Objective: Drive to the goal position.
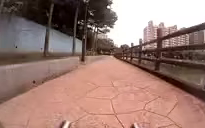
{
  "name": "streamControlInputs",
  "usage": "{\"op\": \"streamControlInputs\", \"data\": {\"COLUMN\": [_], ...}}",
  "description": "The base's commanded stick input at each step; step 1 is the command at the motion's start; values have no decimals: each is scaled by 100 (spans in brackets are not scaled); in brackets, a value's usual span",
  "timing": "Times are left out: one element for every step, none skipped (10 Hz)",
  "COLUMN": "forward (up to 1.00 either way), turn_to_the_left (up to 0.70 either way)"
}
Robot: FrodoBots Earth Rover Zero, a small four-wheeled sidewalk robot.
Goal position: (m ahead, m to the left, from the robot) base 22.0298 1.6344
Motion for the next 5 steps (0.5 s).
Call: {"op": "streamControlInputs", "data": {"forward": [100,100,100,100,100], "turn_to_the_left": [-1,-14,-37,-34,0]}}
